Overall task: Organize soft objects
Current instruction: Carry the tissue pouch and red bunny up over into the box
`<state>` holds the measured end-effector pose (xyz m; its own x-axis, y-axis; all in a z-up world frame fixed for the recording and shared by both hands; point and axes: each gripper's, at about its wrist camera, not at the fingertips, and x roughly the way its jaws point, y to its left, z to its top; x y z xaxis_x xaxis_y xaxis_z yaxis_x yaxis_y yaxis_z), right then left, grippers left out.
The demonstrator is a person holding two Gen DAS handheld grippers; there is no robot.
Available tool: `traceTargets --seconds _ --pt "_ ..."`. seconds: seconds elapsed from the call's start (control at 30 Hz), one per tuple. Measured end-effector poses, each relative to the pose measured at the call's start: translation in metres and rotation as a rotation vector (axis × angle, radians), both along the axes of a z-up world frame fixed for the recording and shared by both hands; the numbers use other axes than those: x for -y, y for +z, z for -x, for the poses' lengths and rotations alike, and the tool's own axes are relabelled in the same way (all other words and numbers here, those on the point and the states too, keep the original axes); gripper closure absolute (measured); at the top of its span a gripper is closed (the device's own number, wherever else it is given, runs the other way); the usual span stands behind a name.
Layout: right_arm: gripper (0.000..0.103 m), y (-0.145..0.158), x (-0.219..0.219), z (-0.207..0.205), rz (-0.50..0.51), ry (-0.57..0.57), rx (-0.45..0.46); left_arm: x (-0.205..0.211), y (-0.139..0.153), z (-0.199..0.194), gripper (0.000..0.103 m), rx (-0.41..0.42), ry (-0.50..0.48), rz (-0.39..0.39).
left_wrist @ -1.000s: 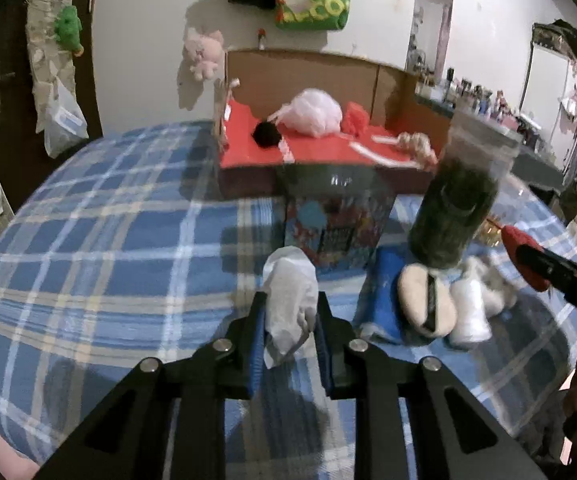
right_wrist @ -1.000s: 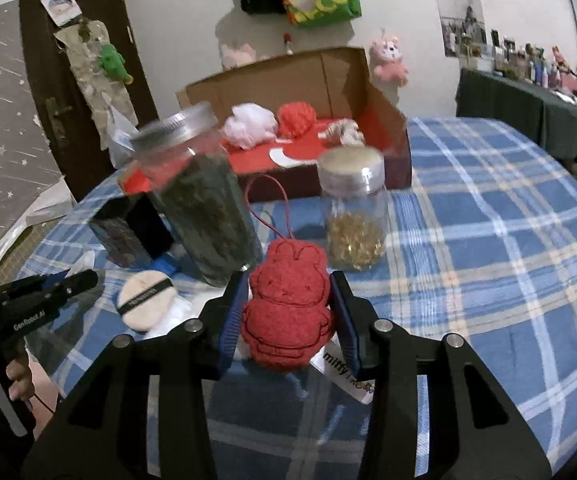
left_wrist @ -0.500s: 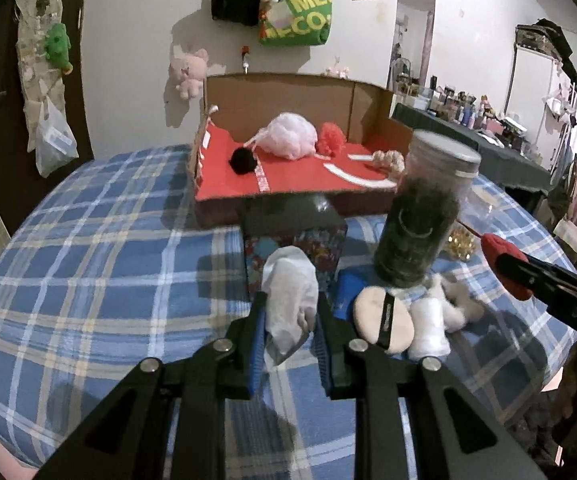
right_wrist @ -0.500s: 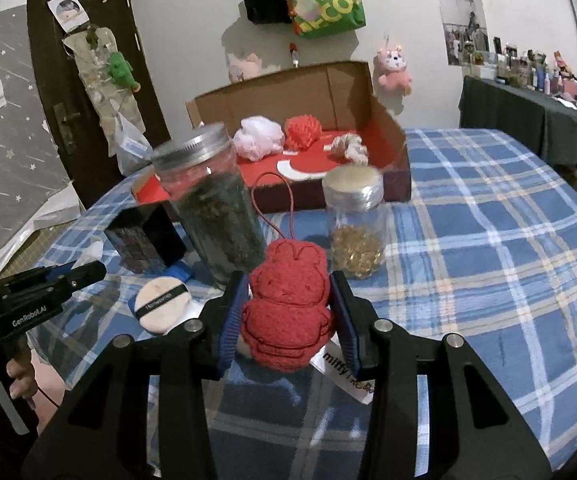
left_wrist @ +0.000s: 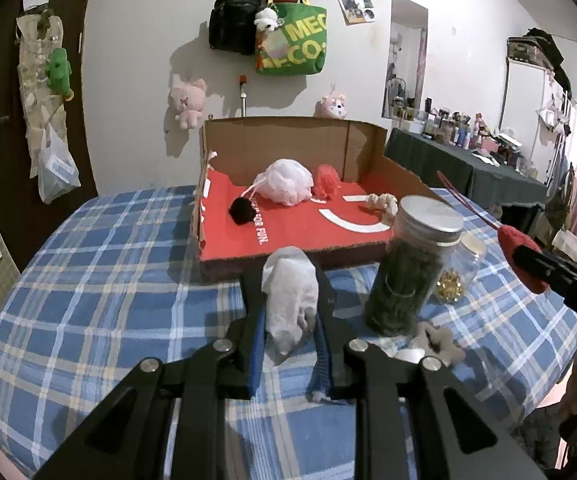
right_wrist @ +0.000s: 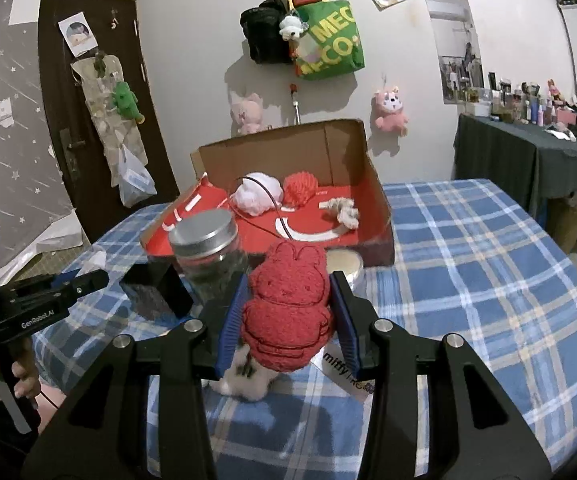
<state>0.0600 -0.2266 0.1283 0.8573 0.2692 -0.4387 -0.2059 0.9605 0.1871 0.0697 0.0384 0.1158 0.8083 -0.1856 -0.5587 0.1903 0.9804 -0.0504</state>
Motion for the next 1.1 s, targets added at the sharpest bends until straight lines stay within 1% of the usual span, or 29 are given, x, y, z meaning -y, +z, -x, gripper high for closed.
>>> traceTargets --seconds 0.23,0.43,0.57,0.83,1.0,1.1 --pt "0.063 0.011 0.003 -0.014 0.002 0.001 0.013 0.003 0.010 -0.013 0.080 0.010 -0.005 -0.003" --pt "0.063 0.014 0.007 -0.031 0.006 0.006 0.004 0.003 0.011 -0.030 0.080 -0.009 -0.009 0.000" --pt "0.063 0.013 0.009 -0.046 0.006 0.015 -0.013 0.003 0.009 -0.044 0.080 -0.037 -0.022 0.007" --pt "0.063 0.004 0.015 -0.091 -0.002 0.061 -0.095 0.005 0.004 -0.076 0.080 -0.093 -0.045 -0.008" --pt "0.063 0.002 0.012 -0.115 0.046 0.103 -0.134 0.007 0.001 -0.096 0.080 -0.130 -0.073 -0.015" --pt "0.063 0.000 0.010 -0.129 0.070 0.135 -0.173 0.007 0.000 -0.107 0.080 -0.145 -0.083 -0.029"
